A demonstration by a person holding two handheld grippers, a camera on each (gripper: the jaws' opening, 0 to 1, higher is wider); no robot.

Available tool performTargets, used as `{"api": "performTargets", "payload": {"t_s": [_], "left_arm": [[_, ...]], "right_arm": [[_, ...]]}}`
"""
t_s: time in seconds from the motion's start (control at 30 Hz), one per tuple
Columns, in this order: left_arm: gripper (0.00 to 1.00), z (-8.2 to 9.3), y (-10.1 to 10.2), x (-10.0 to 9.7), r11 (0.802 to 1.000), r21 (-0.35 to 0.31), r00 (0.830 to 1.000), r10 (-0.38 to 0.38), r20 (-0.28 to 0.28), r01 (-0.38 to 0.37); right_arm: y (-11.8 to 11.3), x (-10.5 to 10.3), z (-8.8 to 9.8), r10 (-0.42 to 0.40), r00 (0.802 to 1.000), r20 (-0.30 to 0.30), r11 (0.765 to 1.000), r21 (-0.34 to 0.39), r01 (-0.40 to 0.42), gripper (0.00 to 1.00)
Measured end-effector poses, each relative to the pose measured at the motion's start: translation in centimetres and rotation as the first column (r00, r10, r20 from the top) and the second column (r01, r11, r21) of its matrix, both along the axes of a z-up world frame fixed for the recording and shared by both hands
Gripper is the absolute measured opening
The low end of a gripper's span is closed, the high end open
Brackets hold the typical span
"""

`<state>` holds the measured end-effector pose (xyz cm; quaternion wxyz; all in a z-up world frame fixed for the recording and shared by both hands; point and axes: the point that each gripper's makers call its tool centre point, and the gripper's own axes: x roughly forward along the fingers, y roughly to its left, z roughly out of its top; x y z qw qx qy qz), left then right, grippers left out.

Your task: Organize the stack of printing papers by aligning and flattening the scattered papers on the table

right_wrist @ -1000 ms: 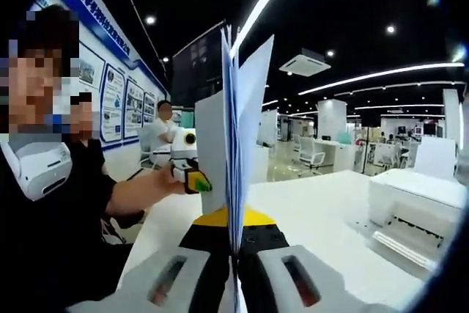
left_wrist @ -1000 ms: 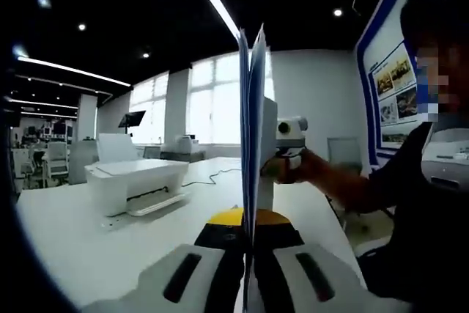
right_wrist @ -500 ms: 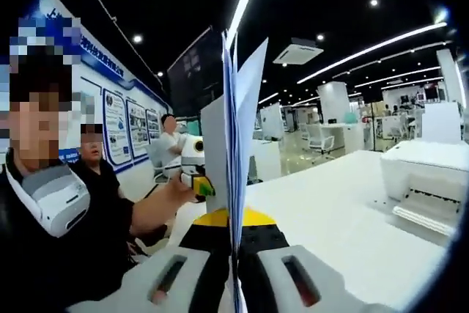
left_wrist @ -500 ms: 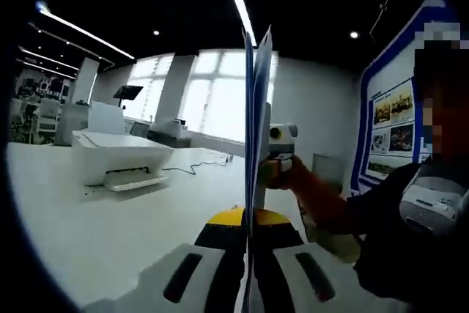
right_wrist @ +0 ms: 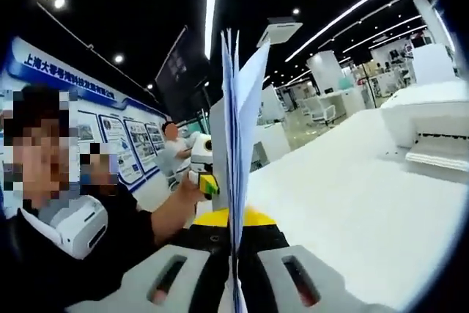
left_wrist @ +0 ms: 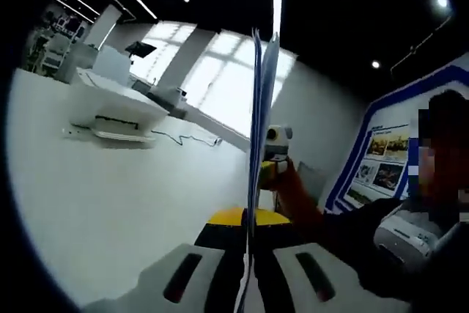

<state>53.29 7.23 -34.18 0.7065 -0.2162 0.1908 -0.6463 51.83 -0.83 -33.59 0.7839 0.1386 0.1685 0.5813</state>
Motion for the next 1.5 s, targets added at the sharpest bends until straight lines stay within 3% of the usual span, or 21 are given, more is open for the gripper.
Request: {"api": "performTargets", "payload": {"t_s": [0.2, 0.33, 0.47, 0.77, 1.07, 1.23, 1.5], "left_arm": [[0.06, -1.6, -0.2, 0.6, 1.000, -0.012, 0.992, 0.003, -0.126, -0.005], [0.06, -3.4, -0.3, 1.2, 0.999, 0.017, 0.990, 0.036, -0.134, -0.034], [0.06, -4.8, -0.5, 1.4, 0.997, 0.045, 0.991, 0.060, -0.122, -0.055], [0.06, -7.2, -1.0, 2.1, 0.985, 0.128, 0.990, 0.128, -0.066, -0.119], [0.07, -8.8, -1.1, 2.3, 0.968, 0.200, 0.988, 0.156, -0.019, -0.149], [0.07, -10.2, -0.7, 5.5, 0.955, 0.242, 0.984, 0.180, -0.013, -0.171], [0.08, -12.4, -0.8, 6.2, 0.920, 0.332, 0.978, 0.206, 0.044, -0.209]], "right_arm": [[-0.3, 1.2, -1.6, -0.032, 0.996, -0.078, 0.999, 0.016, 0.033, 0.00], [-0.4, 2.2, -3.4, -0.061, 0.994, -0.088, 0.998, -0.010, 0.060, 0.00], [-0.3, 2.8, -5.0, -0.087, 0.994, -0.066, 0.995, -0.058, 0.084, 0.00], [-0.7, 4.2, -6.8, -0.112, 0.993, -0.044, 0.990, -0.090, 0.108, 0.00], [-1.5, 5.0, -8.8, -0.156, 0.987, -0.038, 0.979, -0.141, 0.150, 0.00], [-2.2, 6.0, -10.6, -0.166, 0.985, -0.053, 0.977, -0.142, 0.157, 0.00], [-2.3, 6.6, -13.0, -0.193, 0.980, -0.051, 0.962, -0.208, 0.178, 0.00]]}}
